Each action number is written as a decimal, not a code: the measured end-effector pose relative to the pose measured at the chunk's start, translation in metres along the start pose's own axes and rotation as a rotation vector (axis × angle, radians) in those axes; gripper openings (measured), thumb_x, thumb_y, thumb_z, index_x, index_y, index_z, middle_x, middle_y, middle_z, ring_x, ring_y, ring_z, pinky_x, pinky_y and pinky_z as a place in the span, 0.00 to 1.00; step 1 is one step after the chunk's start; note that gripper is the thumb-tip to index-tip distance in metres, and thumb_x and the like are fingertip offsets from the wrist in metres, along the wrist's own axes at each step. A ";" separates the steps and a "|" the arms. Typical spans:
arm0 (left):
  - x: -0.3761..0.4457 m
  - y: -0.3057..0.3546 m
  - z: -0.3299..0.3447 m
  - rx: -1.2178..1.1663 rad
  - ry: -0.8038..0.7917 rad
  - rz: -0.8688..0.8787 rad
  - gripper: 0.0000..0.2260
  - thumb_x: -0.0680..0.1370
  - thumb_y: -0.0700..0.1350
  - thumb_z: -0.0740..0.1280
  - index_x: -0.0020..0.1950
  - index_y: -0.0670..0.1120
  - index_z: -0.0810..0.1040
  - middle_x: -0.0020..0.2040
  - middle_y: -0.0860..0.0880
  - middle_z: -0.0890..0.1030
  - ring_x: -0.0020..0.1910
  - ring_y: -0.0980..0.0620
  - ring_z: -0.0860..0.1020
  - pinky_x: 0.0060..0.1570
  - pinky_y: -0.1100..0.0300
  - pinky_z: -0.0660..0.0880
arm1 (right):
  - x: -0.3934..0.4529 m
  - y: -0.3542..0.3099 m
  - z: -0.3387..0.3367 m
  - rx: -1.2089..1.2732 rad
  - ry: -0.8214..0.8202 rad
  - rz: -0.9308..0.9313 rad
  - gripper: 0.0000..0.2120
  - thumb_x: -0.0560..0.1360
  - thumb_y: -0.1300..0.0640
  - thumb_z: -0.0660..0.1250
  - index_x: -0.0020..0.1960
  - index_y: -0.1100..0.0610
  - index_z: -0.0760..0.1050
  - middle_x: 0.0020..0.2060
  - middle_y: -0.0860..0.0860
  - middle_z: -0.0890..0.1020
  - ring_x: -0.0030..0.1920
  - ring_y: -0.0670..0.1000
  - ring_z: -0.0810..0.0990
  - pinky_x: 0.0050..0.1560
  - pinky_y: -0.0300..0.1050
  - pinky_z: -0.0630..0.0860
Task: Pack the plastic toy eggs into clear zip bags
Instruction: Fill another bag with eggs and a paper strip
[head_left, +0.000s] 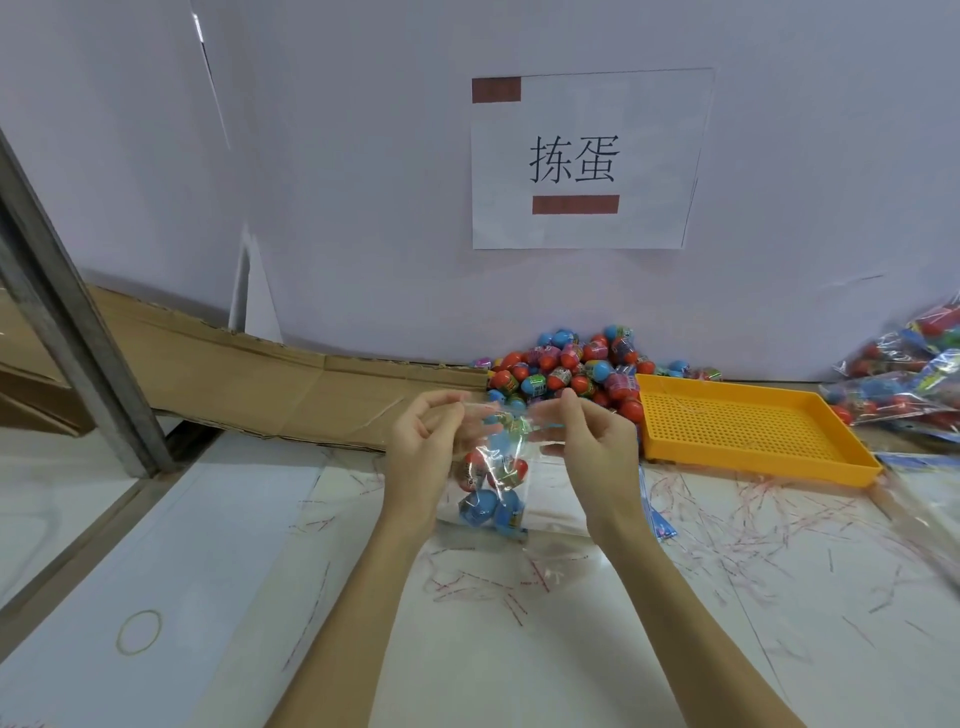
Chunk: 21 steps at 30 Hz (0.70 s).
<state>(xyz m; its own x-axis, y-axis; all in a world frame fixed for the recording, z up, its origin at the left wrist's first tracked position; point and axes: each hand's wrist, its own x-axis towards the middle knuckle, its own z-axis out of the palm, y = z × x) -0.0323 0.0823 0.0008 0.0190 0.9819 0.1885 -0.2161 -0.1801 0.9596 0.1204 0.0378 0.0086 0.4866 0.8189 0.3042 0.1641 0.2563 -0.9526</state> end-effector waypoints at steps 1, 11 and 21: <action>0.000 0.000 0.001 0.031 -0.004 0.012 0.05 0.83 0.39 0.66 0.56 0.44 0.82 0.44 0.49 0.88 0.45 0.51 0.88 0.40 0.64 0.82 | 0.001 0.000 0.000 -0.009 -0.008 -0.034 0.12 0.84 0.50 0.63 0.49 0.50 0.84 0.42 0.43 0.87 0.45 0.45 0.85 0.42 0.38 0.81; -0.003 0.000 0.003 0.143 -0.160 -0.054 0.06 0.83 0.44 0.69 0.53 0.43 0.83 0.45 0.50 0.88 0.46 0.53 0.87 0.41 0.64 0.81 | 0.000 0.004 -0.001 -0.323 0.079 -0.271 0.09 0.79 0.62 0.70 0.52 0.49 0.77 0.42 0.39 0.82 0.45 0.39 0.81 0.43 0.29 0.77; -0.006 -0.005 0.008 0.103 -0.156 -0.064 0.06 0.81 0.46 0.71 0.50 0.46 0.86 0.42 0.47 0.87 0.40 0.51 0.84 0.43 0.63 0.81 | -0.007 0.006 0.008 -0.696 0.064 -0.753 0.08 0.77 0.53 0.72 0.51 0.58 0.85 0.47 0.52 0.84 0.49 0.53 0.79 0.49 0.49 0.78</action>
<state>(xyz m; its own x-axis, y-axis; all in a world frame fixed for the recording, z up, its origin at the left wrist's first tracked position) -0.0236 0.0771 -0.0038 0.1820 0.9719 0.1492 -0.1085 -0.1310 0.9854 0.1117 0.0380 0.0006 0.0935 0.5346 0.8399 0.8970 0.3208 -0.3040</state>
